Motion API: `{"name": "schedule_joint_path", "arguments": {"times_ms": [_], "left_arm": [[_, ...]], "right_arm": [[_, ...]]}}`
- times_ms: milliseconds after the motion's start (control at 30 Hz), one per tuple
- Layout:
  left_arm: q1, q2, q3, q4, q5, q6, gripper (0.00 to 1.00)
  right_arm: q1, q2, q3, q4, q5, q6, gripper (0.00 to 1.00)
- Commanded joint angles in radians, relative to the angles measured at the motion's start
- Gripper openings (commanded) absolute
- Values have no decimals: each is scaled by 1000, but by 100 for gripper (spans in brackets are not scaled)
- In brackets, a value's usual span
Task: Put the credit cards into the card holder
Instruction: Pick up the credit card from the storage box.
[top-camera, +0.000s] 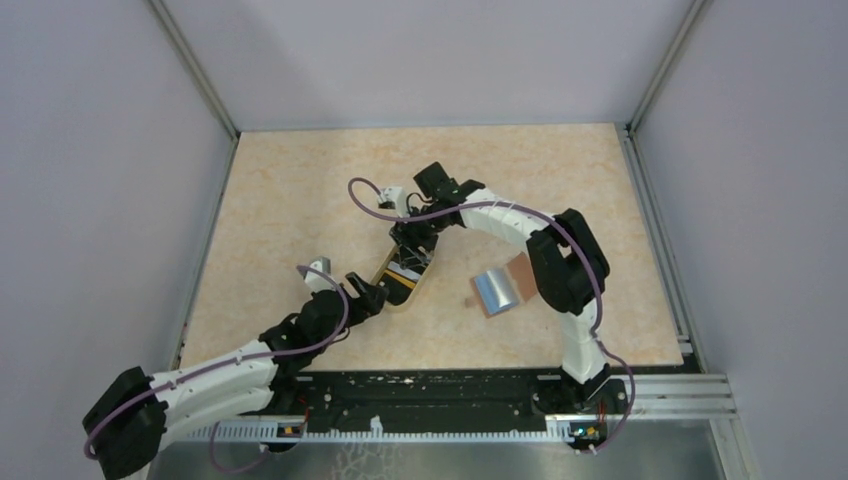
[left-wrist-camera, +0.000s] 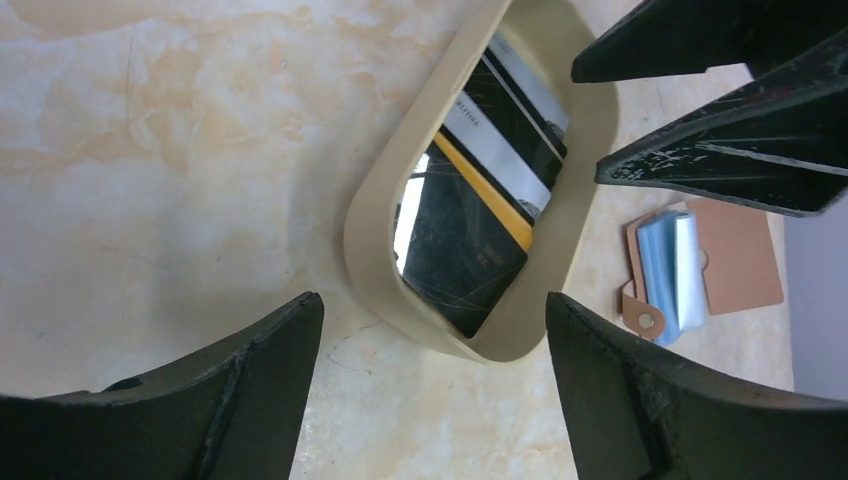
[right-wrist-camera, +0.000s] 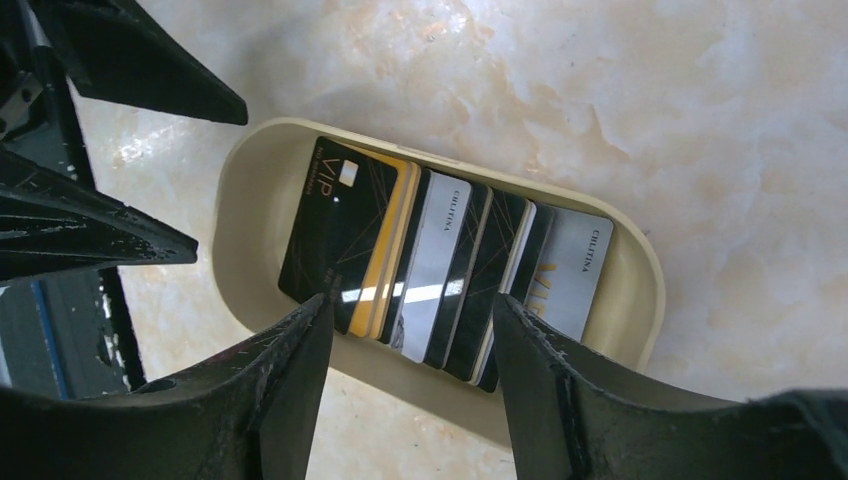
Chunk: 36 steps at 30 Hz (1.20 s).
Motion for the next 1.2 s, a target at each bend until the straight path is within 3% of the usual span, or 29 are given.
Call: {"name": "schedule_joint_path", "arguments": {"times_ms": [0, 67, 167, 433, 533, 700, 1167], "left_arm": [[3, 79, 21, -17, -12, -155, 84], [3, 128, 69, -94, -26, -192, 73], [3, 199, 133, -199, -34, -227, 66], [3, 335, 219, -275, -13, -248, 63], [3, 332, 218, -271, -11, -246, 56], [3, 325, 212, -251, 0, -227, 34], [3, 329, 223, -264, 1, -230, 30]], "right_arm": [[29, 29, 61, 18, 98, 25, 60], [39, 33, 61, 28, 133, 35, 61], [48, 47, 63, 36, 166, 47, 62], [54, 108, 96, -5, 211, 52, 64], [54, 125, 99, -31, 149, 52, 64], [53, 132, 105, -90, -28, 76, 61], [54, 70, 86, -125, -273, 194, 51]]}}
